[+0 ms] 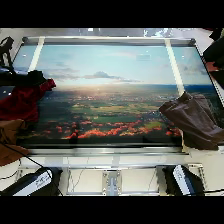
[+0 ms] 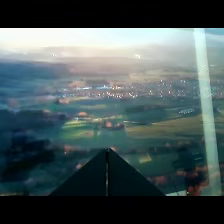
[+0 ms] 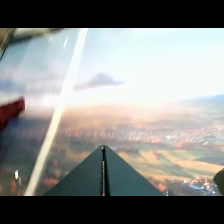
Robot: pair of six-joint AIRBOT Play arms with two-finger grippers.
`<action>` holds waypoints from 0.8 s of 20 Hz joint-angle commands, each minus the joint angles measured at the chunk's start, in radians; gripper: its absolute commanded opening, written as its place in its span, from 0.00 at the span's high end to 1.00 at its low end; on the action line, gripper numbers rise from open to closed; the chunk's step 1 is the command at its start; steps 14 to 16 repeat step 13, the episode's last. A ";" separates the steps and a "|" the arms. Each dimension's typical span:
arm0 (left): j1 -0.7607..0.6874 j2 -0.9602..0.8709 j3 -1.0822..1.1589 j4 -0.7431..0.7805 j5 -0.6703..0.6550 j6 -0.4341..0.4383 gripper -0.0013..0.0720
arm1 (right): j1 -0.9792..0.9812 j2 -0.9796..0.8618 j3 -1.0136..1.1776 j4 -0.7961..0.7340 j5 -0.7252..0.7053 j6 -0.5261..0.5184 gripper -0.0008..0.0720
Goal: Fold the shirts.
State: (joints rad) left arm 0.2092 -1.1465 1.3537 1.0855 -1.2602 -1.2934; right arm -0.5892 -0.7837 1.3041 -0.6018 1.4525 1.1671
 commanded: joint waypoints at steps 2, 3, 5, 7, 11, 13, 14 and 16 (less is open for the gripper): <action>0.000 0.000 0.000 -0.002 -0.134 0.000 0.97 | 0.276 -0.039 0.010 -0.227 0.012 -0.031 0.97; 0.000 0.000 0.000 -0.002 -0.134 0.000 0.97 | 0.295 -0.040 0.010 -0.230 0.023 -0.015 0.97; 0.000 0.000 0.000 -0.002 -0.134 0.000 0.97 | 0.323 -0.039 0.010 -0.190 -0.009 0.016 0.97; 0.000 0.000 0.000 -0.002 -0.134 0.000 0.97 | 0.325 -0.039 0.010 -0.185 -0.013 0.016 0.97; 0.000 0.000 0.000 -0.002 -0.134 0.000 0.97 | 0.325 -0.039 0.010 -0.185 -0.013 0.016 0.97; 0.000 0.000 0.000 -0.002 -0.134 0.000 0.97 | 0.325 -0.039 0.010 -0.185 -0.013 0.016 0.97; 0.000 0.000 0.000 -0.002 -0.134 0.000 0.97 | 0.325 -0.039 0.010 -0.185 -0.013 0.016 0.97; 0.000 0.000 0.000 -0.002 -0.134 0.000 0.97 | 0.325 -0.039 0.010 -0.185 -0.013 0.016 0.97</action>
